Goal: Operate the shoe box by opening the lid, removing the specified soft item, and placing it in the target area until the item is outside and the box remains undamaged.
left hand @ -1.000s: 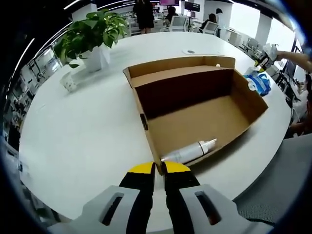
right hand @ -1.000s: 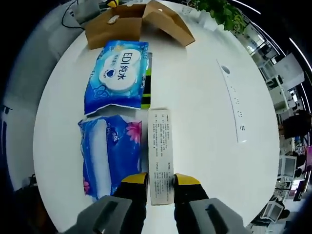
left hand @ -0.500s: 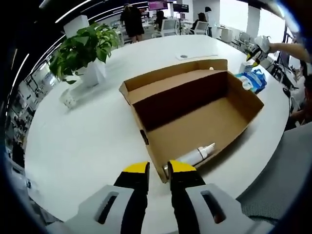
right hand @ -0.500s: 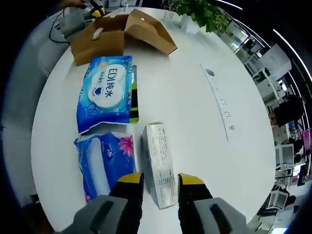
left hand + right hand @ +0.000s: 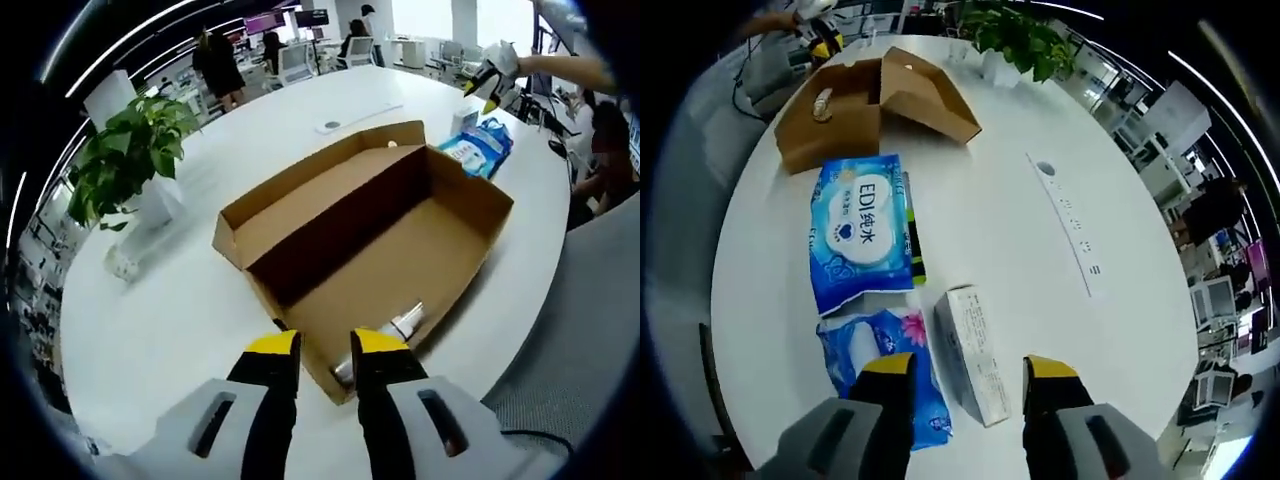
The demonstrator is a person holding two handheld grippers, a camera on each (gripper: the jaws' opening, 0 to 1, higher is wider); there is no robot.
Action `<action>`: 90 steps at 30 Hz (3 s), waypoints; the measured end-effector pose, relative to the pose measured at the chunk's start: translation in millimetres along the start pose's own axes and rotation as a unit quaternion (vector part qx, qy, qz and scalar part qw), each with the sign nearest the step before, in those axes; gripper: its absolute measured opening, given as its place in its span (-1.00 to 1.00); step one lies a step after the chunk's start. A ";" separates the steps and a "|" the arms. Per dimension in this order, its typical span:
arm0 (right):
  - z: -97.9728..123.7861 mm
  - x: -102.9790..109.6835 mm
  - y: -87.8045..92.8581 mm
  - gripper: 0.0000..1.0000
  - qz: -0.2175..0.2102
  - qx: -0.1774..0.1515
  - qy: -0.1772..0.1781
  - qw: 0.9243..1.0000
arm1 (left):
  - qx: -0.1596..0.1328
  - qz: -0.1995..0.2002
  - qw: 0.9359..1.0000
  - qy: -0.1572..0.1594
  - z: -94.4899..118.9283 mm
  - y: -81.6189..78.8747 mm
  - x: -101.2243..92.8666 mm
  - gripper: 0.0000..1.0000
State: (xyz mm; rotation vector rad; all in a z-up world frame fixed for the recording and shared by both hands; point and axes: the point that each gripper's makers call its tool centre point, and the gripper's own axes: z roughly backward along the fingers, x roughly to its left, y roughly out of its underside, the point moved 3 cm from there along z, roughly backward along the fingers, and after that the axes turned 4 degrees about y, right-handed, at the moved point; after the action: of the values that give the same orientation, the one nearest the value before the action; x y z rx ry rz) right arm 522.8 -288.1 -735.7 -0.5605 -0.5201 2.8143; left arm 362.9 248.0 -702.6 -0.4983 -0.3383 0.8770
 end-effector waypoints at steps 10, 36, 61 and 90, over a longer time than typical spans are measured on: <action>28.2 31.3 -18.1 0.07 -0.050 -0.026 0.016 0.998 | 0.038 -0.071 0.995 0.055 -10.9 -2.1 -7.2 -0.52; 84.7 144.5 -84.2 0.83 -0.221 -0.169 0.030 0.960 | 0.135 -0.196 0.941 0.242 -48.7 -0.3 -27.5 -0.28; 105.6 201.3 -124.9 0.99 -0.268 -0.223 0.059 0.935 | 0.232 -0.313 0.865 0.317 -84.7 21.1 -39.5 -0.18; 114.3 223.3 -132.8 0.92 -0.294 -0.246 0.069 0.921 | 0.220 -0.333 0.867 0.300 -107.7 37.6 -44.9 -0.51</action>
State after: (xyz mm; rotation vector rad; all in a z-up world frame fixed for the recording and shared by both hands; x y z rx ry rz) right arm 294.7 -137.6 -659.0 -0.5643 -1.1588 2.0550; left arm 363.2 202.8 -816.6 -0.1764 0.2639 0.0802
